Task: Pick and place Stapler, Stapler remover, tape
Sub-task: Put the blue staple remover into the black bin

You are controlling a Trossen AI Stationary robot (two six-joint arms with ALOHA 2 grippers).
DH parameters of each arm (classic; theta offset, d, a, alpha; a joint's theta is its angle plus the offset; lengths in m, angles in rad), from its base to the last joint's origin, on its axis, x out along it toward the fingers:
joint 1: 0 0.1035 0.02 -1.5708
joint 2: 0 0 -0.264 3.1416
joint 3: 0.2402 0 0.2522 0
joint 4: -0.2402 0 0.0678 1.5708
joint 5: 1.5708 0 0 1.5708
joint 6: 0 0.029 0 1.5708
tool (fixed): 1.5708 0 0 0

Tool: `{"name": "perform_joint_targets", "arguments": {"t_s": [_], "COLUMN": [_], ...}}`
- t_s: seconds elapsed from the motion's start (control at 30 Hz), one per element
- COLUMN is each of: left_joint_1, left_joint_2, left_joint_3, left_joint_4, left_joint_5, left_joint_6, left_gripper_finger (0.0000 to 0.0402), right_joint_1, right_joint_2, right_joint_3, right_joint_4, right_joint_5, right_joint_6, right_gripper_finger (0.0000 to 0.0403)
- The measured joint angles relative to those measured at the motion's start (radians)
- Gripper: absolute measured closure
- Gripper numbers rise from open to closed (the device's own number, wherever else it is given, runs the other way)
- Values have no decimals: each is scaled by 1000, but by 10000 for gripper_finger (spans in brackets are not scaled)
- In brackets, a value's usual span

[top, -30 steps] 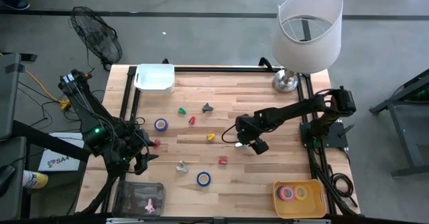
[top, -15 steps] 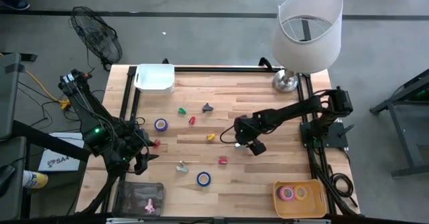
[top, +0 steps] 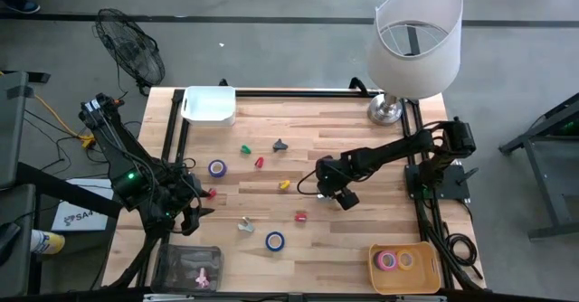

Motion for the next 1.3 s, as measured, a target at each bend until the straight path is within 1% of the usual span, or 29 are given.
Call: {"name": "perform_joint_targets", "arguments": {"t_s": [0.13, 0.2, 0.43, 0.57, 0.7, 0.8, 0.87, 0.97, 1.2, 1.3], "left_joint_1": [0, 0, 0, 0, 0, 0, 0, 0, 0, 0], "left_joint_2": [0, 0, 0, 0, 0, 0, 0, 0, 0, 0], "left_joint_3": [0, 0, 0, 0, 0, 0, 0, 0, 0, 0], "left_joint_4": [0, 0, 0, -1, -4, -4, -5, -8, -7, -7], "left_joint_5": [0, 0, 1, 2, 3, 3, 3, 3, 3, 3], "left_joint_6": [0, -3, -4, -5, -5, -8, -16, -22, -23, -23], "left_gripper_finger": [167, 167, 167, 167, 167, 167, 167, 167, 167, 167], "right_joint_1": [0, 0, 0, 0, 0, 0, 0, 0, 0, 0], "right_joint_2": [0, 0, 0, 0, -1, -1, -2, -2, -2, -2], "right_joint_3": [0, 0, 1, 1, 1, 2, 2, 2, 2, 2], "right_joint_4": [3, 2, 3, 4, 3, 5, 6, 16, 31, 33], "right_joint_5": [5, 27, 52, 52, 52, 99, 144, 184, 196, 203], "right_joint_6": [0, 1, -1, -41, -53, -59, -94, -137, -187, -236], "right_gripper_finger": [122, 125, 163, 184, 197, 196, 193, 185, 156, 147]}}
